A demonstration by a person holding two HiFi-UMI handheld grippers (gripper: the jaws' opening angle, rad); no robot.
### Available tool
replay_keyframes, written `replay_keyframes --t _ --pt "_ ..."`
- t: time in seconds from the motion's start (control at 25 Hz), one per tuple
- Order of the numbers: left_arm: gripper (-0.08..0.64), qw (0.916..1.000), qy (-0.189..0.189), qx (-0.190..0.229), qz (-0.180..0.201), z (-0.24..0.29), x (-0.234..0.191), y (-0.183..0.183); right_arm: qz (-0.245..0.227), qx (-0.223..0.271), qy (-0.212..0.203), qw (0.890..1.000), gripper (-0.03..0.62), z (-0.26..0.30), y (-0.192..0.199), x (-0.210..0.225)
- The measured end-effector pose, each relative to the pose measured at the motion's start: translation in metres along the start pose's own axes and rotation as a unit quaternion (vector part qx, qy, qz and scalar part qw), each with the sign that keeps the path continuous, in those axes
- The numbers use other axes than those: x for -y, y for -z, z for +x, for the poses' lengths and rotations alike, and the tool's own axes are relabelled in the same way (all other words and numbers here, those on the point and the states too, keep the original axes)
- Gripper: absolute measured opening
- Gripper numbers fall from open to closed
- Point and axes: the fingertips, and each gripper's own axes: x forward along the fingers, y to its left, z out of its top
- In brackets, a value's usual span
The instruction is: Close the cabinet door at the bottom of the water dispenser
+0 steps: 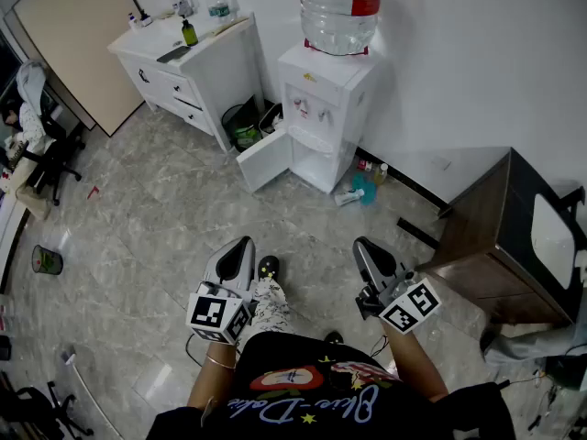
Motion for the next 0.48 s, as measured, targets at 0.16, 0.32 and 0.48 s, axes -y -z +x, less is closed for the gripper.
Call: replay_keyframes --t 0.16,0.32,0.48 --pt "0.002 0.9996 0.026 -0.009 -0.006 0.057 -0.074 -0.001 -0.012 -0.011 0.027 0.999 0.017 0.085 0.020 0.029" --pt "0.000 0.9979 0.048 -0.030 -0.031 0.122 -0.148 0.004 -0.028 -0.011 0.079 0.996 0.017 0.176 0.027 0.068" --pt "0.002 0.9975 0.065 -0.027 0.003 0.180 -0.198 0.009 -0.029 -0.008 0.094 0.995 0.017 0.251 0.037 0.100"
